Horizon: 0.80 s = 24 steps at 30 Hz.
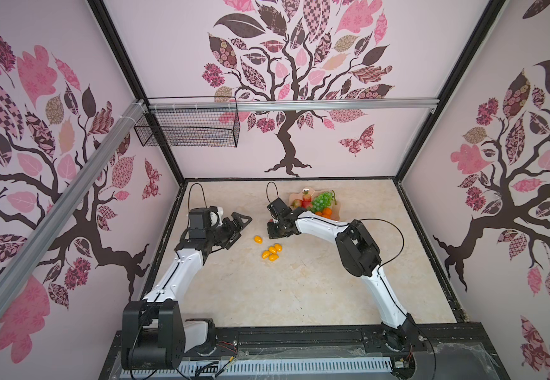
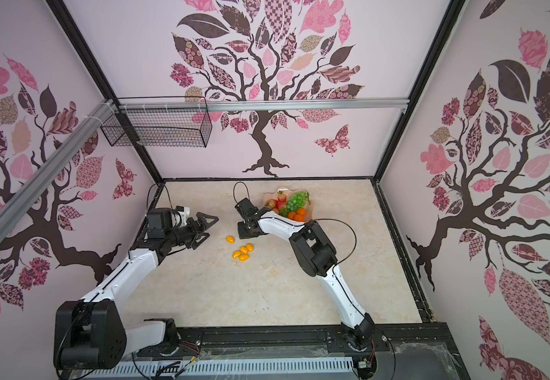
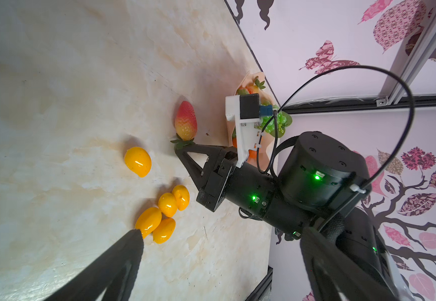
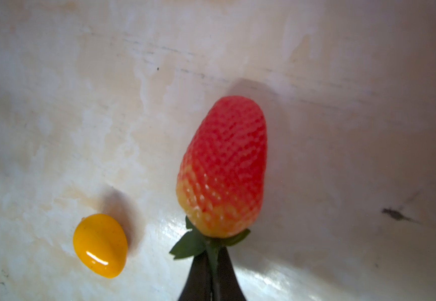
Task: Arrange fruit in a fruit bowl
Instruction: Pick up the fruit from the top-center of the table.
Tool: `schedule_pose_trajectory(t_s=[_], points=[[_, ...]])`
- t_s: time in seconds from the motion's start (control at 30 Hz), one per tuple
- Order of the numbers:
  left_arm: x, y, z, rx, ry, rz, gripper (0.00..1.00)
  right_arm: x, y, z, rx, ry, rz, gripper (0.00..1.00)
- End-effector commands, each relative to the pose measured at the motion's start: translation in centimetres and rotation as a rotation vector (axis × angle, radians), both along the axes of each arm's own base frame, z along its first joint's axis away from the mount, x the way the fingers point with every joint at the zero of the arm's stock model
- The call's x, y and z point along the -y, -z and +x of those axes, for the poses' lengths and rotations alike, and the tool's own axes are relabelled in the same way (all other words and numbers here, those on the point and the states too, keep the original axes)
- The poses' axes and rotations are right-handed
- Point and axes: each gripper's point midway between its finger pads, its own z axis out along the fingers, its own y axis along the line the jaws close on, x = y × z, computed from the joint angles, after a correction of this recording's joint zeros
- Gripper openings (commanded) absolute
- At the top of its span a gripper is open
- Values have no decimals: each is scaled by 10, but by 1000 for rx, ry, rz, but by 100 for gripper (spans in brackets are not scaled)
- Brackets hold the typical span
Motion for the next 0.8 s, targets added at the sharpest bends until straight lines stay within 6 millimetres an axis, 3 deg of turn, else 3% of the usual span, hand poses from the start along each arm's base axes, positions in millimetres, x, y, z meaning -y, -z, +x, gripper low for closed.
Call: schedule_pose_trajectory(t_s=[0.0,0.2,0.4,0.77], points=[[1,-11,10,42,-7,24,98,3,-63,2,128,-85,53,0],[3,-15,15,62,-12,29,98,26,-86,-1,185,-134,77,0],[18,-22,26,89,21,55,98,61,-110,12,238,-98,90,0],[78,-41,53,181,102,112,98,132,-128,62,294,60,45,0]])
